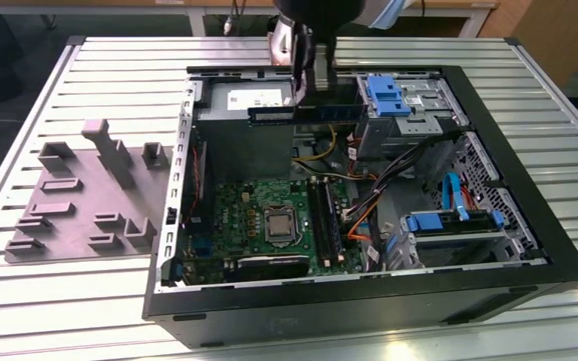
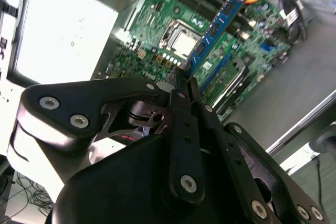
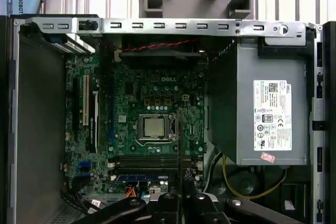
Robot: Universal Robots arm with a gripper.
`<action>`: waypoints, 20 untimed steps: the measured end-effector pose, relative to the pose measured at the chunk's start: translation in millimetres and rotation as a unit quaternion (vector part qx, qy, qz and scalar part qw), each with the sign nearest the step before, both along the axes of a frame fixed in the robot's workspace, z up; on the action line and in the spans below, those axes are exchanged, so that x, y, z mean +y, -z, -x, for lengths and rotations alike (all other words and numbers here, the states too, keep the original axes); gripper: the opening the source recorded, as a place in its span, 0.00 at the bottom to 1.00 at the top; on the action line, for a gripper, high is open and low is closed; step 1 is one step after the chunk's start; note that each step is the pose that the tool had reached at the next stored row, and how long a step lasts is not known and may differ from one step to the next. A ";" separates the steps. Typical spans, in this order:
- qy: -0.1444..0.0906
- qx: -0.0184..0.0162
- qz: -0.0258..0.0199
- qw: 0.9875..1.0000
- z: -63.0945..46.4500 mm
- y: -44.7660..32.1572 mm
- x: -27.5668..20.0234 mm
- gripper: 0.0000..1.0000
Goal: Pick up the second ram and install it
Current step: 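Pick up the second ram and move it above second insertion slot, then insert the second ram into the second slot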
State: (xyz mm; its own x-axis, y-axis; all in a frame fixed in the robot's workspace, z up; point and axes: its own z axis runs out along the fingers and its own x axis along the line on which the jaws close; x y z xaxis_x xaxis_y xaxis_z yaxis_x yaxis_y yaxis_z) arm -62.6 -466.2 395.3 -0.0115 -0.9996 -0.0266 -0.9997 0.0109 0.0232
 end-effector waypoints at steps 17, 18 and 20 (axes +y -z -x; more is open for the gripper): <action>0.000 0.000 0.000 1.000 -36.2 0.0 0.2 0.14; 0.000 0.000 0.000 1.000 -36.3 0.0 0.2 0.14; 0.000 0.000 0.000 1.000 -36.6 0.0 0.2 0.14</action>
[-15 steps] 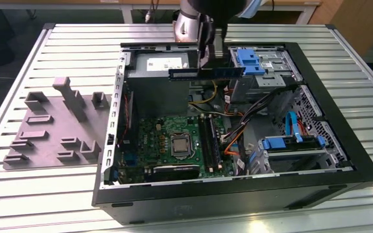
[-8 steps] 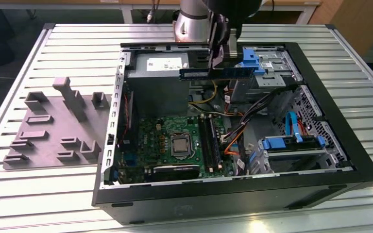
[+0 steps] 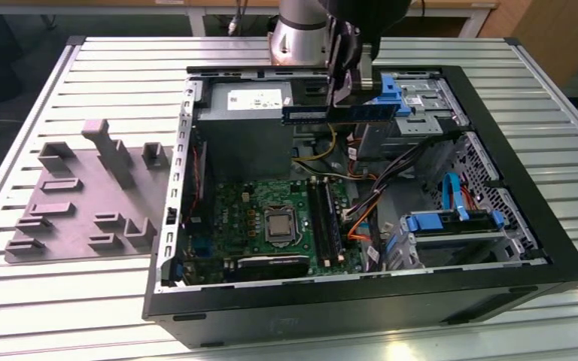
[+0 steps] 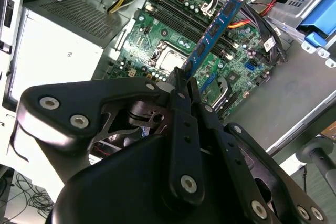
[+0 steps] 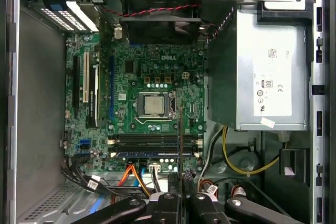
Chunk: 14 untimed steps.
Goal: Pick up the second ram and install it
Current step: 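Insert the second ram into the second slot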
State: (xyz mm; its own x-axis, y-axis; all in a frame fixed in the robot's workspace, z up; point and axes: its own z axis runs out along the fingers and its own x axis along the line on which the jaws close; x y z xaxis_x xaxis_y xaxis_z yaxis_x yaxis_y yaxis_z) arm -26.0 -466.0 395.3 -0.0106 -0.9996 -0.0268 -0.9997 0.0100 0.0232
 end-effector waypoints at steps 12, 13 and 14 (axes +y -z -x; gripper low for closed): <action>0.035 0.000 0.001 0.999 -0.7 0.2 0.0 0.14; 0.043 0.000 0.001 0.999 -0.8 0.2 0.0 0.14; 0.051 0.000 0.001 0.999 -0.8 0.3 0.0 0.14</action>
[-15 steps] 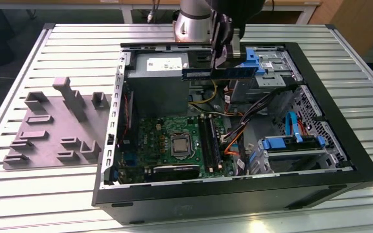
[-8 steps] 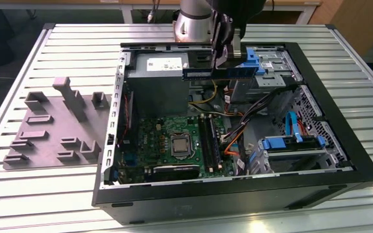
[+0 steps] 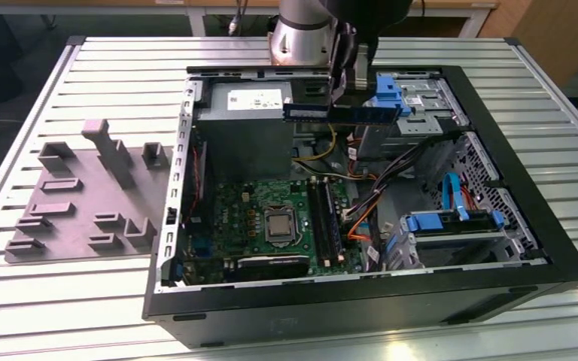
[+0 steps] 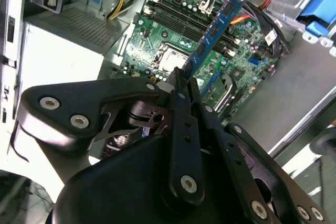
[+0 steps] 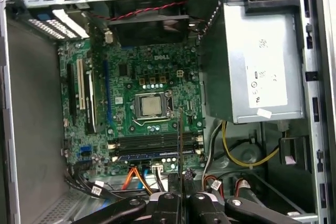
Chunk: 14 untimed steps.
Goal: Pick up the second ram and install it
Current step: 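Insert the second ram into the second slot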
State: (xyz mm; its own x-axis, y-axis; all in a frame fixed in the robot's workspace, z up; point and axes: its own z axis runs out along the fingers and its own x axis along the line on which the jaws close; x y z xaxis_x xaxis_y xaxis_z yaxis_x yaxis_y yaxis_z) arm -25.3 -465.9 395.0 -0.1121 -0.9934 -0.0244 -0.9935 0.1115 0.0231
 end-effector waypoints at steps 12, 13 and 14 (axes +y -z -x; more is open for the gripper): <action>0.108 0.000 0.000 0.994 0.0 1.6 0.0 0.14; 0.117 0.000 0.000 0.993 0.0 1.7 0.0 0.14; 0.126 0.000 0.000 0.992 0.0 1.8 0.0 0.14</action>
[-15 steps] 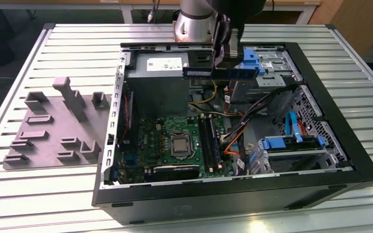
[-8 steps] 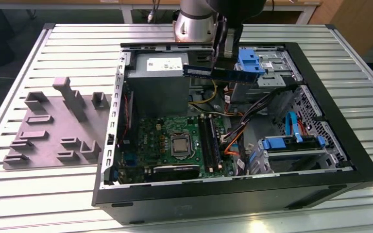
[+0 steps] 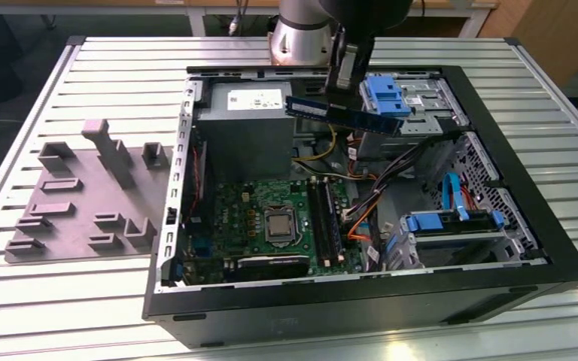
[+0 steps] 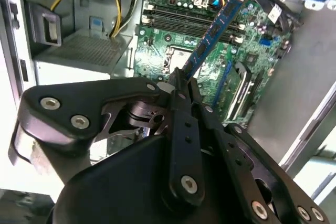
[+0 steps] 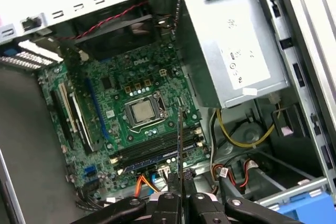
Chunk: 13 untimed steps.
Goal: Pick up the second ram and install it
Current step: 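Insert the second ram into the second slot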
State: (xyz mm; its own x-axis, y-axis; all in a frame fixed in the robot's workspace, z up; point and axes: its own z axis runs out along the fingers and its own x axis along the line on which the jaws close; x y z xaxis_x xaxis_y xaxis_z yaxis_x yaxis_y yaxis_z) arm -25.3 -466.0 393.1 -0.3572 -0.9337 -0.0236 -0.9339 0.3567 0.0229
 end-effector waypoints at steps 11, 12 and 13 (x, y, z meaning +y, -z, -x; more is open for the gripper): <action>0.098 0.000 0.000 0.995 0.0 1.5 0.0 0.14; 0.107 0.000 0.000 0.994 0.0 1.7 0.0 0.14; 0.116 0.000 0.000 0.993 0.0 1.8 0.0 0.14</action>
State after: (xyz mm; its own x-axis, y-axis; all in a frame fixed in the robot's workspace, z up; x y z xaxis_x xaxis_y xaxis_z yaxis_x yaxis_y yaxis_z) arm -25.3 -466.0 391.3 -0.5629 -0.8262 -0.0231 -0.8265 0.5624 0.0225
